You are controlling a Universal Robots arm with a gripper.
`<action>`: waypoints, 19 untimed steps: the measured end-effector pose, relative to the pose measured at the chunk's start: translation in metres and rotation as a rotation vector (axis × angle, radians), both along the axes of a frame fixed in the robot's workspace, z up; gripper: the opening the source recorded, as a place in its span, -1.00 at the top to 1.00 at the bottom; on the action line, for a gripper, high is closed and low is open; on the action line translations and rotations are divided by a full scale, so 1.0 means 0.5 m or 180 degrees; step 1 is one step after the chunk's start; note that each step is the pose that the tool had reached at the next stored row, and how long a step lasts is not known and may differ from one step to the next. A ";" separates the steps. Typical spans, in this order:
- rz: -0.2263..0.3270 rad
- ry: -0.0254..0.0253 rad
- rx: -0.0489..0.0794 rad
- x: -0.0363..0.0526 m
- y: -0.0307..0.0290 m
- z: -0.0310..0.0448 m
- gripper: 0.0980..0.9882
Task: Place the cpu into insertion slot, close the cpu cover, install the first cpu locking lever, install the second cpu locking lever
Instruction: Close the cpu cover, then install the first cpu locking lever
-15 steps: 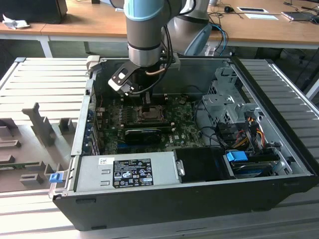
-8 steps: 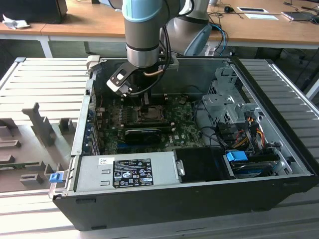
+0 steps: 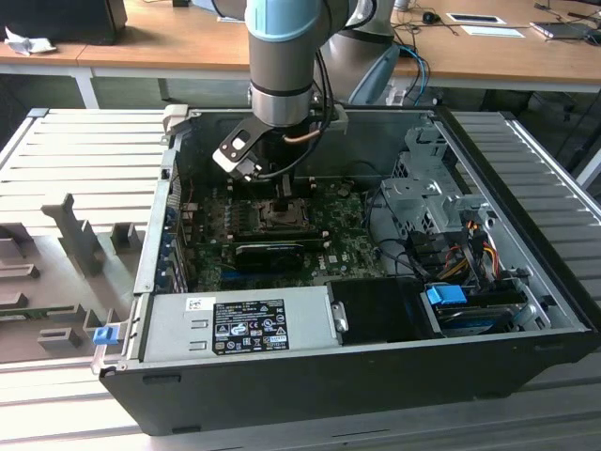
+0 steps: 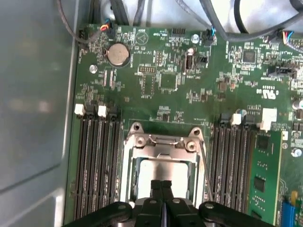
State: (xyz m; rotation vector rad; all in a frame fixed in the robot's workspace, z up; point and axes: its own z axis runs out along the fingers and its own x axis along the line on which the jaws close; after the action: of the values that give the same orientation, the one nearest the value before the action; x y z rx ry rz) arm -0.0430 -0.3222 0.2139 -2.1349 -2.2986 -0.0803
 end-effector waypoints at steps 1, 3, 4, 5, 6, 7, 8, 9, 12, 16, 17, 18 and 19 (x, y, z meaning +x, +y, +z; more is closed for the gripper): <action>0.0000 0.0001 0.0000 0.003 0.000 0.000 0.98; 0.0000 0.0003 0.0000 0.008 0.000 0.000 0.98; 0.0000 0.0003 0.0000 0.008 0.000 0.000 0.98; -0.0001 0.0003 0.0000 0.008 0.000 0.000 0.98; 0.0000 0.0003 0.0000 0.008 0.000 0.000 0.98; 0.0000 0.0003 0.0000 0.009 0.000 0.000 0.98; 0.0000 0.0003 0.0000 0.008 0.000 0.003 0.98; 0.0000 0.0003 0.0000 0.008 0.000 0.005 0.98; -0.0001 0.0003 -0.0001 0.008 0.000 0.013 0.98; -0.0003 0.0003 -0.0001 0.008 0.000 0.029 0.98; -0.0004 0.0003 -0.0001 0.008 0.000 0.034 0.98; -0.0003 0.0003 -0.0001 0.008 0.000 0.038 0.98; -0.0003 0.0003 -0.0001 0.008 0.000 0.042 0.98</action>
State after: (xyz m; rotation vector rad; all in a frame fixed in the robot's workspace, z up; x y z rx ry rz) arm -0.0387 -0.3222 0.2348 -2.1359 -2.2971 -0.0789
